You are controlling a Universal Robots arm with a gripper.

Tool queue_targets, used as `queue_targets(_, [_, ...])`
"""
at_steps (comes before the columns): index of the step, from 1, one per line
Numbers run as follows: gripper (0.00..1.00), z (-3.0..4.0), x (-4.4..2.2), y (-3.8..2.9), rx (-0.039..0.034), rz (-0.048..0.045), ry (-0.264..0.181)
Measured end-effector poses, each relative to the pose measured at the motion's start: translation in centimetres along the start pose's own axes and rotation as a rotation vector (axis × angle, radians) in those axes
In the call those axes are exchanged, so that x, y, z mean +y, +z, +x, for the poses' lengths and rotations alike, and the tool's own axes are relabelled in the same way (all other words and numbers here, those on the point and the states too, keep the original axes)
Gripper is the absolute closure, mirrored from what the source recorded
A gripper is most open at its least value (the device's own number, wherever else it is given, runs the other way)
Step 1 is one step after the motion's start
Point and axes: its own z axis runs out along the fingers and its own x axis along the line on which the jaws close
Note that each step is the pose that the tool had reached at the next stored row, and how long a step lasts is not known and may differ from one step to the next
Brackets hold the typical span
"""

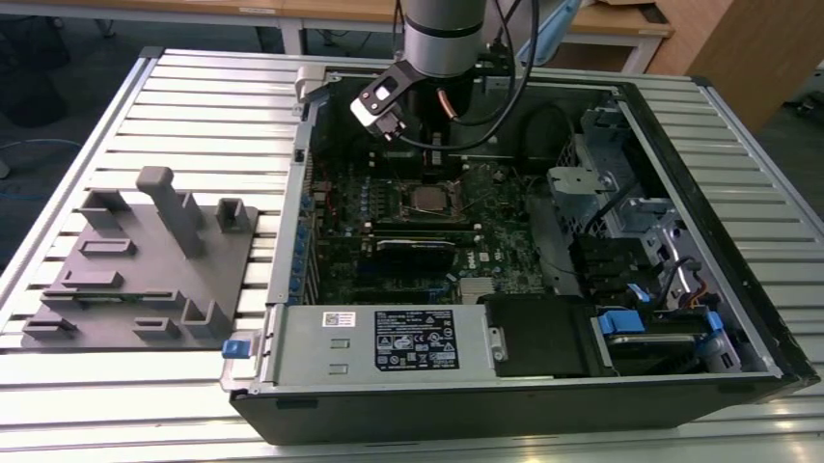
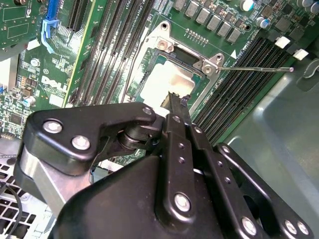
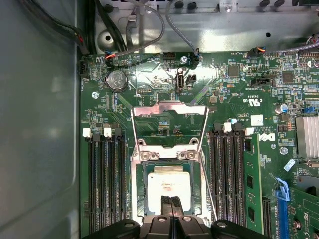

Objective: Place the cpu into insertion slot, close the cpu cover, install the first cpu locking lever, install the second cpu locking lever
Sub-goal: 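Close the cpu cover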

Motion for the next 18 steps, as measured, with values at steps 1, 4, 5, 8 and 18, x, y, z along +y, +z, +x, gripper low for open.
queue_targets(1, [0.9,0.0,0.0,0.0,0.0,-0.0001,0.0])
queue_targets(4, [0.9,0.0,0.0,0.0,-0.0001,0.0008,0.0])
queue_targets(5, [0.9,0.01,0.0,0.01,-0.0003,0.007,0.0])
queue_targets(8, [0.9,0.0,0.03,0.03,-0.0021,0.0356,0.0])
queue_targets(18, [0.9,0.0,0.03,-0.02,-0.0021,0.0391,0.0])
